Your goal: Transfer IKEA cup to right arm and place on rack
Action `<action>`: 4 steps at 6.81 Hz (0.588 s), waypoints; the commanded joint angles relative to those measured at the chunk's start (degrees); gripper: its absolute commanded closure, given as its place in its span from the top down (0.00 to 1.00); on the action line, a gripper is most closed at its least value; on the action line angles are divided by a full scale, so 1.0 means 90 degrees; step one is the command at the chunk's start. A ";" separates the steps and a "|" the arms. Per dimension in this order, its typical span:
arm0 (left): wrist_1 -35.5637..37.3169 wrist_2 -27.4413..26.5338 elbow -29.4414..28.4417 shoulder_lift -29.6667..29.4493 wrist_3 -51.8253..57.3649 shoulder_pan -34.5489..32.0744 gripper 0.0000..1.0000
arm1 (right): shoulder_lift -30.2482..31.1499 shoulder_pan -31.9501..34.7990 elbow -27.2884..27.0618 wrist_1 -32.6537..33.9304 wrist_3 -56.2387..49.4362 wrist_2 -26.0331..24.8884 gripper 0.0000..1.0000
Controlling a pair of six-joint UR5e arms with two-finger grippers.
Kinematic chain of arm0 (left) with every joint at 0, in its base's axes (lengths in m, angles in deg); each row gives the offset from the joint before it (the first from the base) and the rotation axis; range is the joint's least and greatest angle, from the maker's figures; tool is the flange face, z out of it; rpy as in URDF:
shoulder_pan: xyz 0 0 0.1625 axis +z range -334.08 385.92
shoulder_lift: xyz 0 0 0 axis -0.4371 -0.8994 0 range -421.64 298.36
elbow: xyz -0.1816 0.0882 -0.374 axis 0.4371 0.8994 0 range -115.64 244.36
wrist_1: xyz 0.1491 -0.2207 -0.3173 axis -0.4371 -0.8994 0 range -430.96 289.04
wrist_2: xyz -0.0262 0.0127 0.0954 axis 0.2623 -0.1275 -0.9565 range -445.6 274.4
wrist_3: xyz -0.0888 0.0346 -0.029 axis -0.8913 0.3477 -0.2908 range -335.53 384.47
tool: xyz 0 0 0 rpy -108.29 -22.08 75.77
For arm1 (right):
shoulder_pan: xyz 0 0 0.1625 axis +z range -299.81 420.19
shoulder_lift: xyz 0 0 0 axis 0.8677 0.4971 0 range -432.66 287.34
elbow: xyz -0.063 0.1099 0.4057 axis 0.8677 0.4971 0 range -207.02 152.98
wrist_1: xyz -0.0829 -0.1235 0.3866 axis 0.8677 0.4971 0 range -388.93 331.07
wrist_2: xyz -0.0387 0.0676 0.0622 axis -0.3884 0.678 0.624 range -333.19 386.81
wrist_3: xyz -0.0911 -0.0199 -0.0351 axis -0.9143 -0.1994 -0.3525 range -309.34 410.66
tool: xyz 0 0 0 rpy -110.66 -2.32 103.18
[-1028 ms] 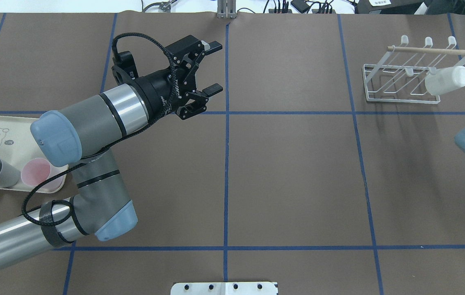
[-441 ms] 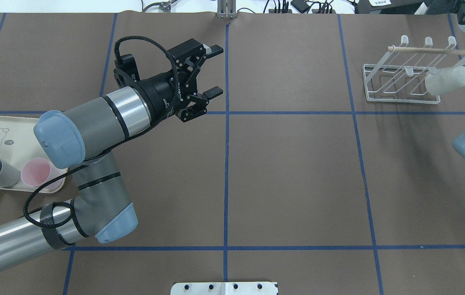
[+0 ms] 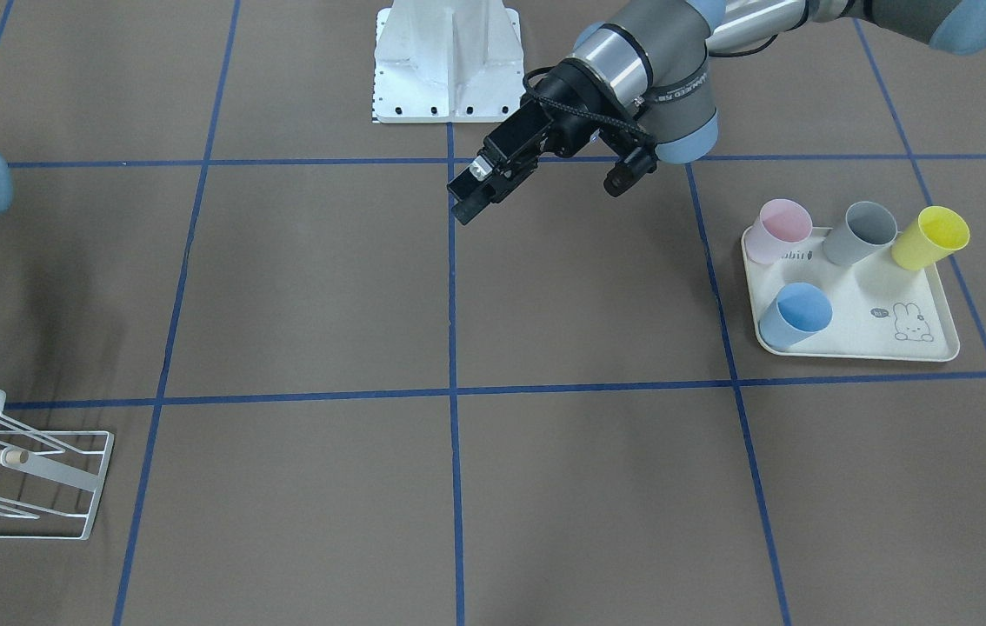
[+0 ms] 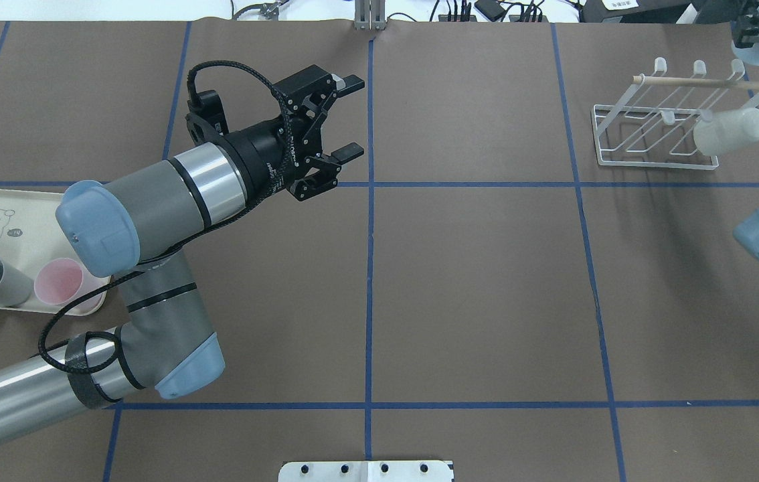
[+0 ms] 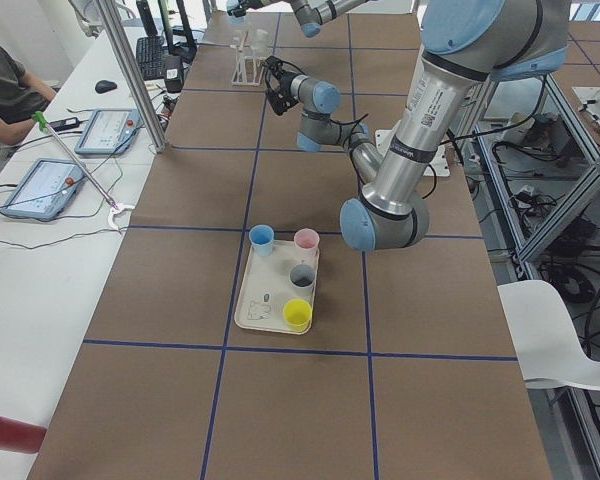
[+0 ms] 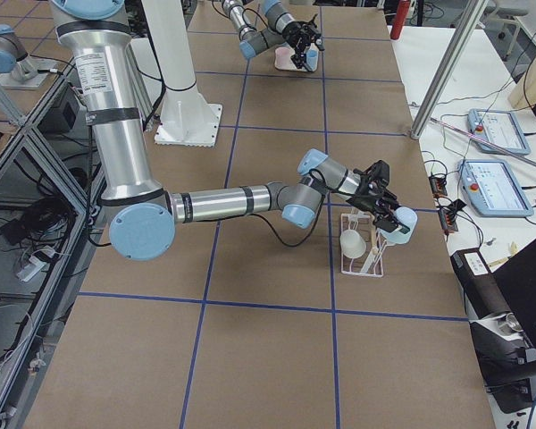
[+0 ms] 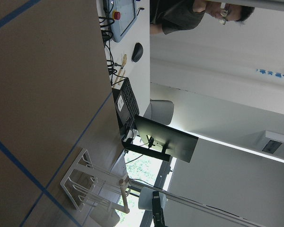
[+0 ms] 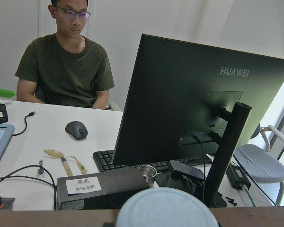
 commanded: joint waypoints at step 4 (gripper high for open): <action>0.0001 -0.0057 -0.0013 0.0079 0.0000 0.0008 0.99 | -0.0284 -0.0016 0.0521 -0.0014 -0.0010 0.0139 0.00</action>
